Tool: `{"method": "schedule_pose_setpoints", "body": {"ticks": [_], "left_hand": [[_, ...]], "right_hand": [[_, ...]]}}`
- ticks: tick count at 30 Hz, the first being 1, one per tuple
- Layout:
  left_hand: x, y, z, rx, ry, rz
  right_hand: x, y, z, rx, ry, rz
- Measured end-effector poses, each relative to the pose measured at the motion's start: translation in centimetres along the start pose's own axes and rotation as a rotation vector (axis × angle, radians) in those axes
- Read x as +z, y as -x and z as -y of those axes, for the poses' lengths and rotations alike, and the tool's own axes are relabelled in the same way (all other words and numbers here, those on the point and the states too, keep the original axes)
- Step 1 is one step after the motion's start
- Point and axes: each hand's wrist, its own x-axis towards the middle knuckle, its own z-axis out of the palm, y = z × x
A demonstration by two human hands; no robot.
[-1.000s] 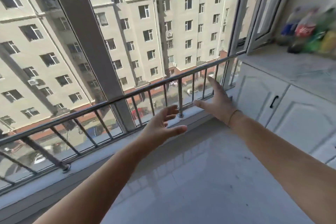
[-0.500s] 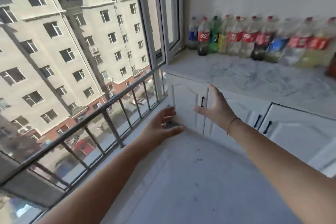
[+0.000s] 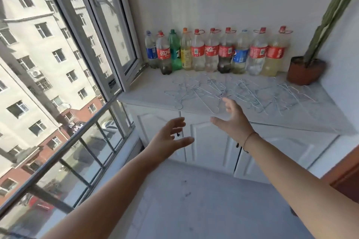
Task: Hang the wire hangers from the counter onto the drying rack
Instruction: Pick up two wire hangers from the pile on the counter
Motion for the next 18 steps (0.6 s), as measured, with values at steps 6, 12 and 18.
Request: {"method": "schedule_pose_setpoints", "body": {"ticks": [6, 12, 18], "left_hand": [[2.2, -10.6, 0.5, -0.029, 0.014, -0.017], [4.4, -21.2, 1.3, -0.083, 0.051, -0.092], [7.1, -29.6, 2.9, -0.163, 0.119, -0.127]], "right_hand": [[-1.9, -9.8, -4.3, 0.053, -0.034, -0.008], [-3.7, -20.1, -9.0, 0.08, -0.007, 0.034], [-4.8, -27.8, -14.4, 0.151, 0.04, 0.021]]}}
